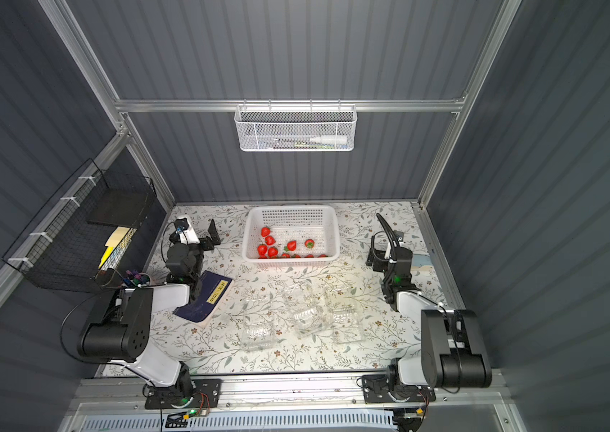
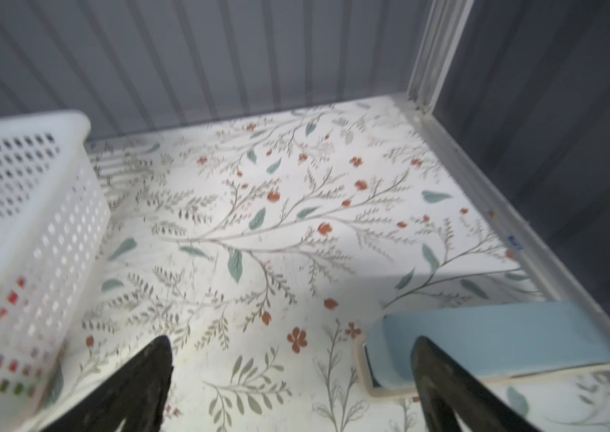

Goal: Pack strawberries into containers
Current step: Pick up the strawberry from the basket.

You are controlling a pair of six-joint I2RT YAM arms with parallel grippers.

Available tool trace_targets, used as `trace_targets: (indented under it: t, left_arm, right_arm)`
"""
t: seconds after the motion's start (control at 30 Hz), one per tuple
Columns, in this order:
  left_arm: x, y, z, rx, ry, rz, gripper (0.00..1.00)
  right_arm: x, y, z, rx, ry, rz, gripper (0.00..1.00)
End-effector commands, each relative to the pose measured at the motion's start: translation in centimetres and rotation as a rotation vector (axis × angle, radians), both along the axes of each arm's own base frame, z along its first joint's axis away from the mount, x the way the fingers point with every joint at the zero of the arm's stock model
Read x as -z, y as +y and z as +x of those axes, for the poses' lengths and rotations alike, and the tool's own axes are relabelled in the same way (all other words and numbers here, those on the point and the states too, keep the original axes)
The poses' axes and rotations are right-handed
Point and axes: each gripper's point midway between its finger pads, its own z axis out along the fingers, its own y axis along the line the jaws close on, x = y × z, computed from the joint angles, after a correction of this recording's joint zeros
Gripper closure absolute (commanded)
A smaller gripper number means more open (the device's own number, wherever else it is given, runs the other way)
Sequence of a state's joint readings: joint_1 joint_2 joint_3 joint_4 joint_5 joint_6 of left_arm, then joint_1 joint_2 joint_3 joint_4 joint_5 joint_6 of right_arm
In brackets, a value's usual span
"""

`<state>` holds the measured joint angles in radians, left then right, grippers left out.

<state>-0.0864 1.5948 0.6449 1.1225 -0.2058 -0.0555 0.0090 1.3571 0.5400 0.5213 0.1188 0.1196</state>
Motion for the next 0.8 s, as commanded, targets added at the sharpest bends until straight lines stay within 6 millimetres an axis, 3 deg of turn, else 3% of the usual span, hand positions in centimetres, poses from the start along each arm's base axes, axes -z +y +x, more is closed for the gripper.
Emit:
trace_targets:
  t: [0.0,0.1,0.17,0.23,0.3,0.4,0.47,0.6,0.77]
  left_arm:
    - [-2.1,0.6,0.4,-0.033,0.024,-0.152,0.0]
    - [-5.0,0.7,1.1,-0.033,0.011,-0.338,0.0]
    - [-6.1,1.5,1.7,-0.086,0.02,-0.443,0.0]
    - [-6.2,2.3,2.3,-0.139,0.039,-0.525,0.0]
    - [-6.7,1.2,3.8,-0.068,0.057,-0.525,0.0]
    - [-7.4,-1.1,6.8,0.05,0.08,-0.494,0.08]
    - [-6.4,-3.2,8.4,0.123,0.151,-0.446,0.14]
    - [-4.5,-6.7,8.4,0.158,0.209,-0.4,0.12]
    - [-1.5,-10.1,8.1,0.233,0.292,-0.366,0.17]
  right_arm:
    - [-2.0,-1.5,-2.2,0.171,0.038,0.0,0.01]
    - [-6.5,-0.3,-4.1,0.208,-0.059,-0.074,0.01]
    - [-9.2,2.2,-4.3,0.129,-0.12,-0.105,0.01]
    - [-11.1,4.1,-3.7,0.069,-0.142,-0.08,0.01]
    - [-11.8,5.9,-2.5,0.029,-0.086,-0.04,0.01]
    - [-11.5,10.2,0.4,-0.109,0.01,-0.028,0.04]
    - [-11.0,13.4,2.2,-0.207,0.076,-0.001,0.1]
    - [-9.2,18.3,4.5,-0.302,0.227,0.086,0.2]
    - [-6.0,24.2,5.3,-0.453,0.39,0.197,0.35]
